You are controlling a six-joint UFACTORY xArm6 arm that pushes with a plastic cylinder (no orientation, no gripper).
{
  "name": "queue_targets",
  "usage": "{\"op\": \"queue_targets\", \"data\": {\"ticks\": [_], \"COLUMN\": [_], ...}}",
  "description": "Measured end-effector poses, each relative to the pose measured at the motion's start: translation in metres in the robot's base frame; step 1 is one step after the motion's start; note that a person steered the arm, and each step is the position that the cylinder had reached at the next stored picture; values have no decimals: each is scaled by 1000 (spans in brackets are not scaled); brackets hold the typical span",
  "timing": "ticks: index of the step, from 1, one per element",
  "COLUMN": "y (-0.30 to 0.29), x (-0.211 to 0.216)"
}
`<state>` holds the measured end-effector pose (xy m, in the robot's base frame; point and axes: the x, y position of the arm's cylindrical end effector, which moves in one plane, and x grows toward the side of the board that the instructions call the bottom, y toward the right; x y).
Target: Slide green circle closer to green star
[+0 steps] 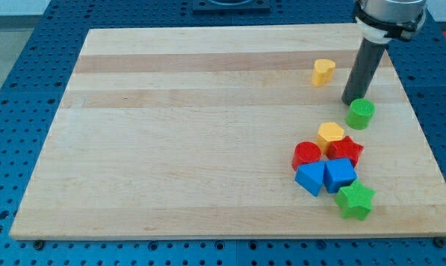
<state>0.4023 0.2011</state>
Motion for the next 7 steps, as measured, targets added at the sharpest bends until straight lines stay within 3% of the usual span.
{"op": "queue_targets", "data": {"ticks": [3,7], "y": [0,-3], "x": [5,58]}}
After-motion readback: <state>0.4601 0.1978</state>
